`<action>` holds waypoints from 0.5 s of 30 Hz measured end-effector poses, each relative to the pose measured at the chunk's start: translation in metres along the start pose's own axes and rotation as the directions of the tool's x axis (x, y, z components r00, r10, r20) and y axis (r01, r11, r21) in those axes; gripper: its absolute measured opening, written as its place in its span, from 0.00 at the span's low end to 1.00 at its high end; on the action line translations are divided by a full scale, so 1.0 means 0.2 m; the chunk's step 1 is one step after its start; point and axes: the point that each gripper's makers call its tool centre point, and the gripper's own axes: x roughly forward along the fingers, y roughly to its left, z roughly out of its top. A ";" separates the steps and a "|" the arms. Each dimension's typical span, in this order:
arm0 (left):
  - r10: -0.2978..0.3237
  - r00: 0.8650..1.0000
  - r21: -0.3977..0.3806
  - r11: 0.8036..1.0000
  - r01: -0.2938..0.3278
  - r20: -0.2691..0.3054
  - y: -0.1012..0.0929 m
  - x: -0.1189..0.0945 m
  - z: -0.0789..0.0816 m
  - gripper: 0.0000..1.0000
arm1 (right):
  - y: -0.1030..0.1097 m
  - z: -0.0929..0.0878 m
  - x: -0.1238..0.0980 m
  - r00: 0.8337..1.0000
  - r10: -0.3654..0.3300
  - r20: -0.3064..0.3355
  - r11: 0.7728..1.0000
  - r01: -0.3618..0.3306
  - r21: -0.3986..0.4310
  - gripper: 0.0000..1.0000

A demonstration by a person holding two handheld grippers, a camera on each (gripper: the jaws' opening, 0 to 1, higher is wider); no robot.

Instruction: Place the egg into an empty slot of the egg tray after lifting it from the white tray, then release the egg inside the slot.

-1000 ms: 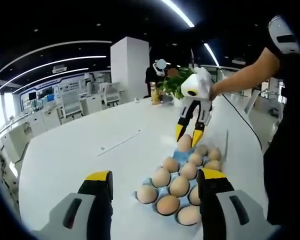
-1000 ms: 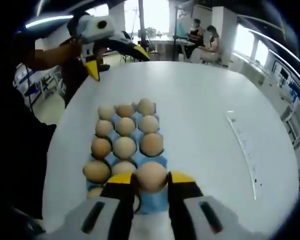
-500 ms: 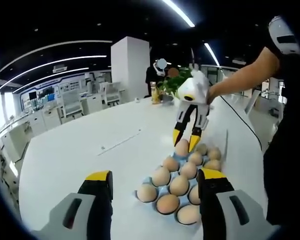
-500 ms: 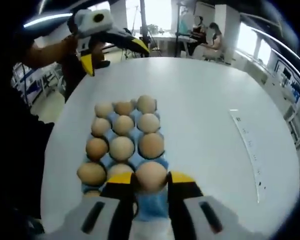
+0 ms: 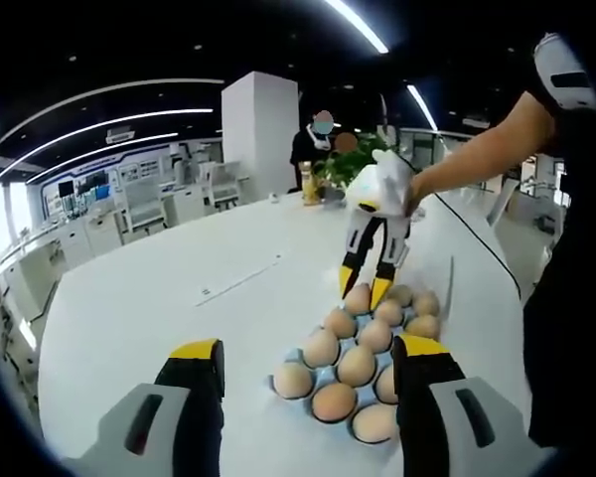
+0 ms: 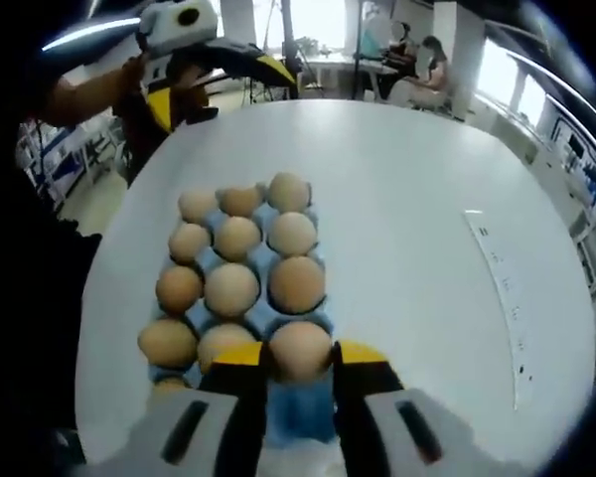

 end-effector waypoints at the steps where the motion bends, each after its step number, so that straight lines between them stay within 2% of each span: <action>1: -0.001 1.000 0.000 1.000 0.001 -0.001 0.00 0.00 0.00 0.70 | 0.00 0.00 0.00 1.000 0.001 -0.001 1.000 -0.001 0.003 0.26; 15: -0.003 1.000 0.003 1.000 0.003 0.002 0.01 0.01 0.01 0.69 | 0.00 0.00 0.02 1.000 0.017 -0.021 1.000 -0.017 -0.003 0.26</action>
